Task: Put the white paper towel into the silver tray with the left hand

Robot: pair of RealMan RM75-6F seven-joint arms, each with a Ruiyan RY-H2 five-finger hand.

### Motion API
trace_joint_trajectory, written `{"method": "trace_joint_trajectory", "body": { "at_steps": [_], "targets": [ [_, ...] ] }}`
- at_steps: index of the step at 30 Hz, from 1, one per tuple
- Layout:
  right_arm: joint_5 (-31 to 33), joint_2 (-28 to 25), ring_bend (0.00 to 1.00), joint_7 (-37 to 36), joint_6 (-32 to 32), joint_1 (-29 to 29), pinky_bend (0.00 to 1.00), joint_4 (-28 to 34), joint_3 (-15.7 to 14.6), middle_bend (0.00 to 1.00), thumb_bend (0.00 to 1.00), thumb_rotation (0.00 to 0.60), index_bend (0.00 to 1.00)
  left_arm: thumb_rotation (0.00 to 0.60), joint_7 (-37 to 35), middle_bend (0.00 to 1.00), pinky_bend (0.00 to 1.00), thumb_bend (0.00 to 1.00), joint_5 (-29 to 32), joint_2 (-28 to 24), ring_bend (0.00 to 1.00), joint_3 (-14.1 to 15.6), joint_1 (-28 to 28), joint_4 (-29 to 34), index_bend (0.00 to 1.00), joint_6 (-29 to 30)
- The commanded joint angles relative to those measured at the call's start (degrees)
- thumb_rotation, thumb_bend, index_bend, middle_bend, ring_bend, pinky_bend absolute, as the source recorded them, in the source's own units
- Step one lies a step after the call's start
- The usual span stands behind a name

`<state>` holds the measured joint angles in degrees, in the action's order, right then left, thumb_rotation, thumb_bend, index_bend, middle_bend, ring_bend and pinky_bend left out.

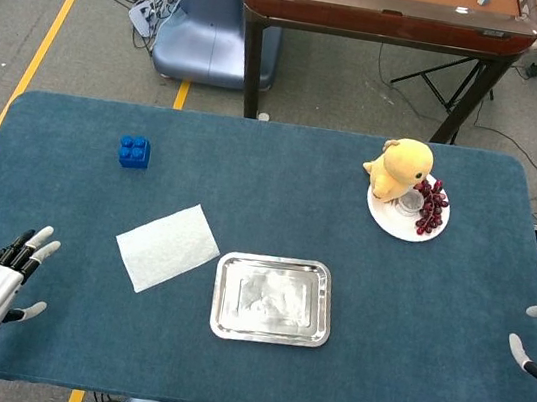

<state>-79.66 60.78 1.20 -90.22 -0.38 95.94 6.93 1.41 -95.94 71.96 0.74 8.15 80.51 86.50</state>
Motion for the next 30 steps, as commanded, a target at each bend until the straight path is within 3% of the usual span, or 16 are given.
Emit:
{"method": "trace_joint_trajectory", "body": {
  "at_steps": [1, 12, 17, 21, 26, 30],
  "targets": [
    [-0.07, -0.14, 0.12, -0.44, 0.0, -0.13, 0.07, -0.12, 0.07, 0.2, 0.25, 0.6, 0.41, 0.6, -1.9, 0.04, 0.26, 0.06, -1.56, 1.24, 0.0, 0.12, 0.96, -2.09, 0.17, 0.48],
    [0.56, -0.24, 0.12, -0.61, 0.32, -0.12, 0.07, -0.12, 0.56, 0.2, 0.25, 0.6, 0.41, 0.6, -7.71, 0.03, 0.26, 0.06, -8.01, 4.88, 0.0, -0.39, 6.83, -9.48, 0.28, 1.59],
    [0.3, -0.36, 0.12, -0.43, 1.1, 0.19, 0.07, -0.25, 0.39, 0.2, 0.25, 0.6, 0.41, 0.6, -12.05, 0.02, 0.35, 0.06, -9.42, 8.01, 0.0, -0.71, 9.08, -14.43, 0.34, 2.89],
    [0.3, -0.37, 0.12, -0.22, 1.46, 0.32, 0.07, -0.28, 0.35, 0.21, 0.25, 0.6, 0.41, 0.6, -13.73, 0.01, 0.35, 0.06, -10.21, 9.86, 0.0, -0.55, 10.63, -17.52, 0.38, 3.12],
    [0.27, -0.49, 0.12, -0.61, 1.63, 0.32, 0.07, -0.26, 0.33, 0.21, 0.25, 0.6, 0.41, 0.6, -13.99, 0.01, 0.26, 0.06, -10.83, 12.23, 0.0, -0.16, 12.76, -21.67, 0.41, 2.17],
    [0.37, -0.53, 0.12, -0.72, 2.1, 0.46, 0.07, -0.28, 0.29, 0.21, 0.25, 0.6, 0.41, 0.6, -13.43, 0.01, 0.24, 0.06, -11.01, 13.77, 0.0, 0.31, 14.11, -23.85, 0.41, 1.07]
  ]
}}
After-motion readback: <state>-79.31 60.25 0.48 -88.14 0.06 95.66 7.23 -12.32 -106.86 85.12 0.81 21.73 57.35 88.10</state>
